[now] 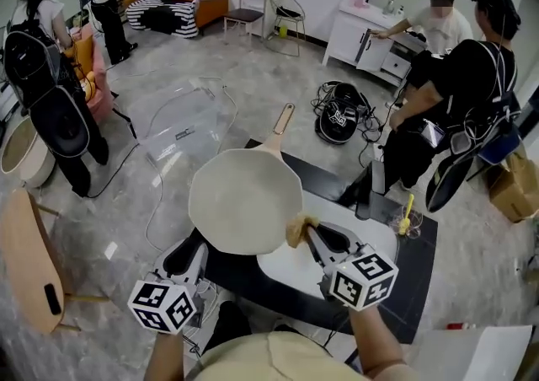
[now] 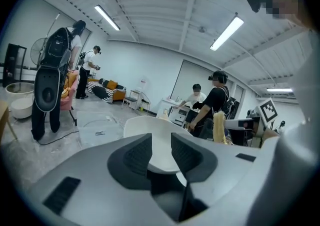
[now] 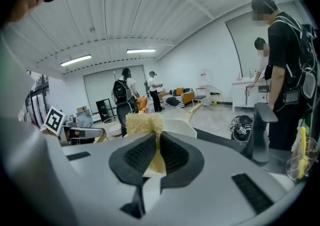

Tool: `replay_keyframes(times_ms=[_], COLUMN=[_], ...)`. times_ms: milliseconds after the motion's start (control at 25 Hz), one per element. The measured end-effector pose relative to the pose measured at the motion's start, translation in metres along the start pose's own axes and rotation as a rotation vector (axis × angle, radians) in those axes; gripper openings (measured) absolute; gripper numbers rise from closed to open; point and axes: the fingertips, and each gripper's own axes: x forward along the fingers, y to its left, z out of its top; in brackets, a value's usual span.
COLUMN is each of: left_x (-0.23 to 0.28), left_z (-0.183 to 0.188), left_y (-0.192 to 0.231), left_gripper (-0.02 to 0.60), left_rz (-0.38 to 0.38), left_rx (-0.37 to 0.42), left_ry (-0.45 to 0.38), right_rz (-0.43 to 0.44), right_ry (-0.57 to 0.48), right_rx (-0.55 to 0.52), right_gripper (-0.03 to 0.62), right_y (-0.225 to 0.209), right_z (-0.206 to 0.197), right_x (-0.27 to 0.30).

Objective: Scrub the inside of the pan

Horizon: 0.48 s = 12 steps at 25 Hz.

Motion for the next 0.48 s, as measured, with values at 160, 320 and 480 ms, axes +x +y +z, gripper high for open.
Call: replay_keyframes(times_ms=[160,320,480], left_x=[0.014,0.029,0.052], left_z=[0.011,0.016,0.014], left_y=[0.036,0.063,0.079], left_gripper=[0.121,0.143,0.155], left_rz=[-0.031,-0.062,-0.125], left_rx=[-0.003,-0.01,-0.017], left_ry=[0.023,0.046,0.088], right_rz=[-0.032,-0.074,-0.152], right_ry=[0.021,0.058,0.096], right_rx=[-0.016,-0.058,-0.072], right_gripper=[0.037,0.037,0.037], right_y=[0.01,0.013,0.004], right_z=[0.011,0.017,0.024], right_x=[0.043,0.087,0.126])
